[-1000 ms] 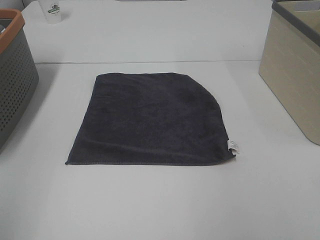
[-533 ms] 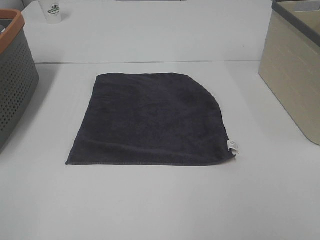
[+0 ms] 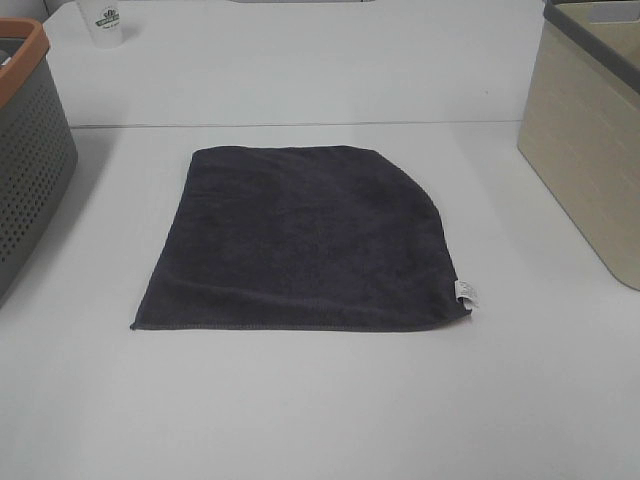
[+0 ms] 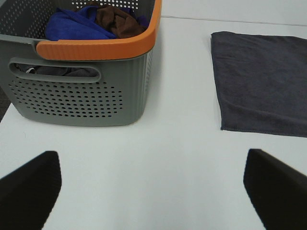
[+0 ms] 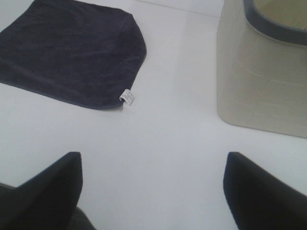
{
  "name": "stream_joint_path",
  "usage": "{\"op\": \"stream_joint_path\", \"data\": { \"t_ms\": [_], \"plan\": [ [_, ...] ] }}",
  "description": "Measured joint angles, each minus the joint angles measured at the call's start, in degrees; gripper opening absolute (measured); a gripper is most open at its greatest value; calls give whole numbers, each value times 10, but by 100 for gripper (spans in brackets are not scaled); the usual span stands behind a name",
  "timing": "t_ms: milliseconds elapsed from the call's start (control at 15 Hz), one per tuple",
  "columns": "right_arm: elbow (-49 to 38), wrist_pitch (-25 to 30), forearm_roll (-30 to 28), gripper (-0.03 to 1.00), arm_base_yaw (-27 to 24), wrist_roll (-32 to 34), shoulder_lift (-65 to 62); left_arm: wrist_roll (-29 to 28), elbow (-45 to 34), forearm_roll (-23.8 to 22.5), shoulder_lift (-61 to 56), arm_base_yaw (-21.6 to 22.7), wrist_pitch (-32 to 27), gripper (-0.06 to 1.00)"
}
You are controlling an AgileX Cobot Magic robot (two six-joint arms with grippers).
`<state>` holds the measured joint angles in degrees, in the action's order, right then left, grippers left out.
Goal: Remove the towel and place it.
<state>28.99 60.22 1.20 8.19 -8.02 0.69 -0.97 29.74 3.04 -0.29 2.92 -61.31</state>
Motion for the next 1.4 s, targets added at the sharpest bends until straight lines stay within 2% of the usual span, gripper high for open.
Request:
{"op": "stream_joint_path", "data": {
  "t_ms": [400,667,1400],
  "plan": [
    [0,0,0,79,0,0,-9,0,0,-5,0,0,13,97],
    [0,0,0,79,0,0,-9,-42,-3,-46,0,0,13,97],
    [-2,0,0,79,0,0,-9,-43,-3,-47,0,0,13,97]
  ]
}}
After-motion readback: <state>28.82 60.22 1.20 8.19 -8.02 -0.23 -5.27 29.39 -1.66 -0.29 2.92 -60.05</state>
